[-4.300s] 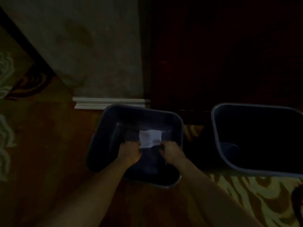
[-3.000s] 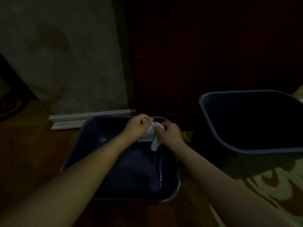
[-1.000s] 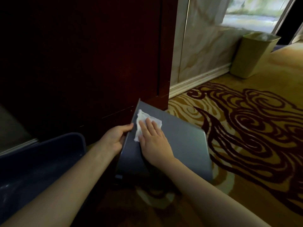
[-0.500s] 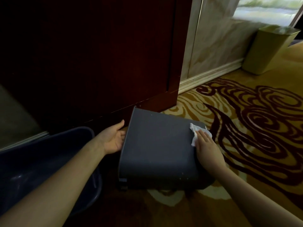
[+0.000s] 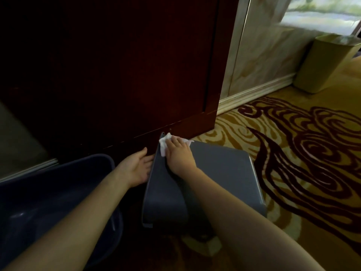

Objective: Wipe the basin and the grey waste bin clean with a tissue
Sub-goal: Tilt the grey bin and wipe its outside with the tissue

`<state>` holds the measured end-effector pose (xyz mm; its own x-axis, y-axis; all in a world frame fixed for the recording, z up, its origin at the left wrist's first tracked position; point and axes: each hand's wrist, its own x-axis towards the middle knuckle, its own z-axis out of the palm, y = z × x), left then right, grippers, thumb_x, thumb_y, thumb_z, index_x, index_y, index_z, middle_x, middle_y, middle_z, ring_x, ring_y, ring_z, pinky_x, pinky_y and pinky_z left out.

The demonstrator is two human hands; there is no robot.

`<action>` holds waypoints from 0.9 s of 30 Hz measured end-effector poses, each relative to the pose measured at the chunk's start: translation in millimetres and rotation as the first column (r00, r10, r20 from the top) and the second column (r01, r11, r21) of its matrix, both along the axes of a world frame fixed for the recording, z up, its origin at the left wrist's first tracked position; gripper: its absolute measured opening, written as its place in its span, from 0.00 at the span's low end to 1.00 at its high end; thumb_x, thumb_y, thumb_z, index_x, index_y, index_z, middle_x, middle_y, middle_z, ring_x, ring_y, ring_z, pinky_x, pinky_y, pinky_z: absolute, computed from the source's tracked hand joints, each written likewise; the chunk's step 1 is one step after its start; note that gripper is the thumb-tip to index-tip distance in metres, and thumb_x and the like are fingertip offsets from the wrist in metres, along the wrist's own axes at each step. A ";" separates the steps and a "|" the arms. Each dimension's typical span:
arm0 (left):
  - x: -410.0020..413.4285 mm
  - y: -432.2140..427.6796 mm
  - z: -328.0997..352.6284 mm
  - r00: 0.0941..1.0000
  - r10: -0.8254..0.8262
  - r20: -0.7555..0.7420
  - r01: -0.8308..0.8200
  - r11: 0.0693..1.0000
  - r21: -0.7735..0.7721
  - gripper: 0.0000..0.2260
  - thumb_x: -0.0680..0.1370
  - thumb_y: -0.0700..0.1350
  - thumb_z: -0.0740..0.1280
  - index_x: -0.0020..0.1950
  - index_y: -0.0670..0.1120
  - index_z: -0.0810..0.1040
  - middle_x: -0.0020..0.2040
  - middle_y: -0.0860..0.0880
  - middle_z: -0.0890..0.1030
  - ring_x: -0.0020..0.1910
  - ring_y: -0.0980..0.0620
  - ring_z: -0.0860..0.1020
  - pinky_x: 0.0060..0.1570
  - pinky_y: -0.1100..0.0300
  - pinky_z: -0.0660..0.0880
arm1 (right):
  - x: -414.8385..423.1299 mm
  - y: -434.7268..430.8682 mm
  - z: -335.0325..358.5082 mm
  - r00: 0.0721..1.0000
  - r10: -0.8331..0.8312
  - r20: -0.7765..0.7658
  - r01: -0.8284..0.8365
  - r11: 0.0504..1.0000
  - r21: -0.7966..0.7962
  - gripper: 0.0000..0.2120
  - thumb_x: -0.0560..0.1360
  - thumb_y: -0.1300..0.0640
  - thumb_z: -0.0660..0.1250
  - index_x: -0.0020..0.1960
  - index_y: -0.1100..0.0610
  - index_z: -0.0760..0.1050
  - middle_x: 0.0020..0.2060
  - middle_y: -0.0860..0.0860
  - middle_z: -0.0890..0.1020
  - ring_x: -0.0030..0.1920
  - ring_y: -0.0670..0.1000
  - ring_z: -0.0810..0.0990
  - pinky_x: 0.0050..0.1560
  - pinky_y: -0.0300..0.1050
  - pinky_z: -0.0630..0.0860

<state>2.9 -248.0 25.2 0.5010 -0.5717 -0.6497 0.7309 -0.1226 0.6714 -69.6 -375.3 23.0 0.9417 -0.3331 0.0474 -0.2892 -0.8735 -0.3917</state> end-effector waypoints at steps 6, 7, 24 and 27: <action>9.4 0.0 2.8 1.000 0.001 -0.011 -0.001 1.000 0.001 0.21 0.79 0.56 0.57 0.50 0.38 0.74 0.49 0.39 0.81 0.49 0.43 0.78 0.42 0.50 0.74 | -17.2 -43.9 -20.4 0.992 -0.104 -0.065 0.103 0.994 -0.020 0.23 0.81 0.57 0.49 0.76 0.55 0.51 0.76 0.54 0.57 0.75 0.55 0.53 0.74 0.53 0.51; 10.1 0.2 2.6 1.000 -0.005 -0.011 0.005 1.000 0.002 0.21 0.79 0.56 0.57 0.50 0.38 0.74 0.46 0.39 0.83 0.49 0.43 0.79 0.42 0.50 0.75 | -28.4 -58.0 -21.2 0.985 -0.169 -0.038 0.169 0.986 -0.008 0.23 0.81 0.57 0.49 0.75 0.55 0.54 0.75 0.55 0.60 0.74 0.54 0.57 0.73 0.53 0.54; 6.6 4.9 4.2 0.998 -0.024 -0.066 0.018 0.995 -0.096 0.21 0.79 0.57 0.56 0.49 0.38 0.74 0.50 0.39 0.79 0.50 0.43 0.78 0.45 0.49 0.74 | -90.2 58.7 -11.7 0.995 -0.040 0.089 0.041 0.999 -0.007 0.21 0.78 0.55 0.53 0.70 0.52 0.63 0.71 0.53 0.68 0.71 0.52 0.66 0.71 0.49 0.61; 6.5 3.1 5.0 0.998 -0.042 -0.056 0.038 0.997 -0.070 0.18 0.79 0.54 0.57 0.49 0.39 0.75 0.48 0.39 0.80 0.48 0.43 0.79 0.45 0.50 0.75 | -99.6 88.6 -40.3 0.999 0.053 -0.012 -0.054 0.989 -0.134 0.29 0.77 0.53 0.52 0.75 0.49 0.46 0.77 0.51 0.49 0.76 0.52 0.43 0.74 0.58 0.43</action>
